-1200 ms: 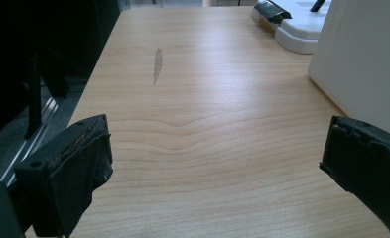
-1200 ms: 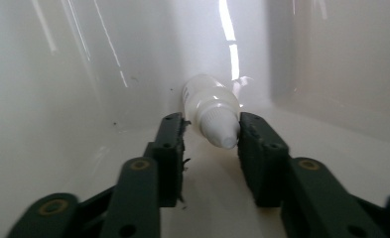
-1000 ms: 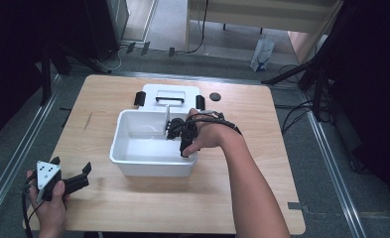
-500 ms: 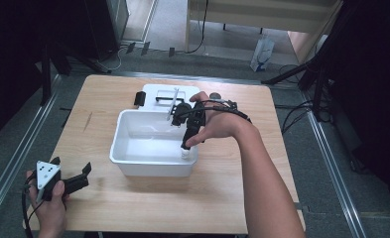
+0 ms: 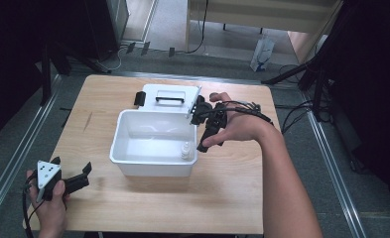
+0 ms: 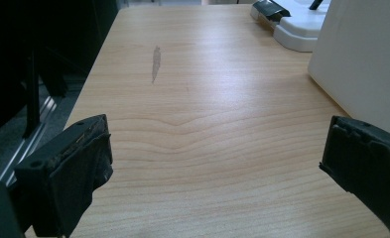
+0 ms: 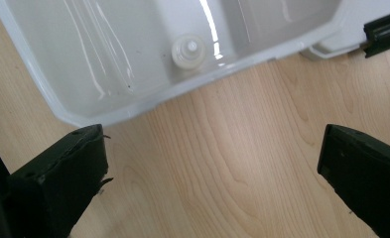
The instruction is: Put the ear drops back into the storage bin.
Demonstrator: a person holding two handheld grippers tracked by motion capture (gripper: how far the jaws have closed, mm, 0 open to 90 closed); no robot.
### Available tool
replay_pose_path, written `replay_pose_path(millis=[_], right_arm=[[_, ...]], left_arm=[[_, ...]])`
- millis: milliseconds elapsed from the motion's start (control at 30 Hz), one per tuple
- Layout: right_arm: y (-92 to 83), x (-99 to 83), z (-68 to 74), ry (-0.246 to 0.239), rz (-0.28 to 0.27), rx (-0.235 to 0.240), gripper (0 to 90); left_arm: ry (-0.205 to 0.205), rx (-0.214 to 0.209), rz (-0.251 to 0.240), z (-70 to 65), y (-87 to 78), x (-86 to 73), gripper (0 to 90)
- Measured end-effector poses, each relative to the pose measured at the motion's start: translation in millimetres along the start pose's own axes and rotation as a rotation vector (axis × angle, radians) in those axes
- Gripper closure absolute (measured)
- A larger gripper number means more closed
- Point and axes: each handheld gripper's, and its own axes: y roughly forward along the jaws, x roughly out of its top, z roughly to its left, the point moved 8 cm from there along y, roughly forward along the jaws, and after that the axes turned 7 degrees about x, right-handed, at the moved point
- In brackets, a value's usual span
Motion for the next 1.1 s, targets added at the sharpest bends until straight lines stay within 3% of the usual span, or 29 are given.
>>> replay_pose_path(millis=[367, 767, 1100], right_arm=[[-2.4, -40.5, -4.8, 0.044, -0.01, -0.009, 0.0], [13.5, -89.6, -10.2, 0.109, -0.023, -0.022, 0.0], [29.8, -124.7, -13.8, 0.17, -0.066, -0.041, 0.0]], left_arm=[[0.005, 0.003, -0.005, -0.3, -0.2, 0.1, 0.0], [0.01, 0.002, -0.004, -0.5, -0.4, 0.0, 0.0], [0.011, 0.001, -0.006, -0.5, -0.5, 0.0, 0.0]])
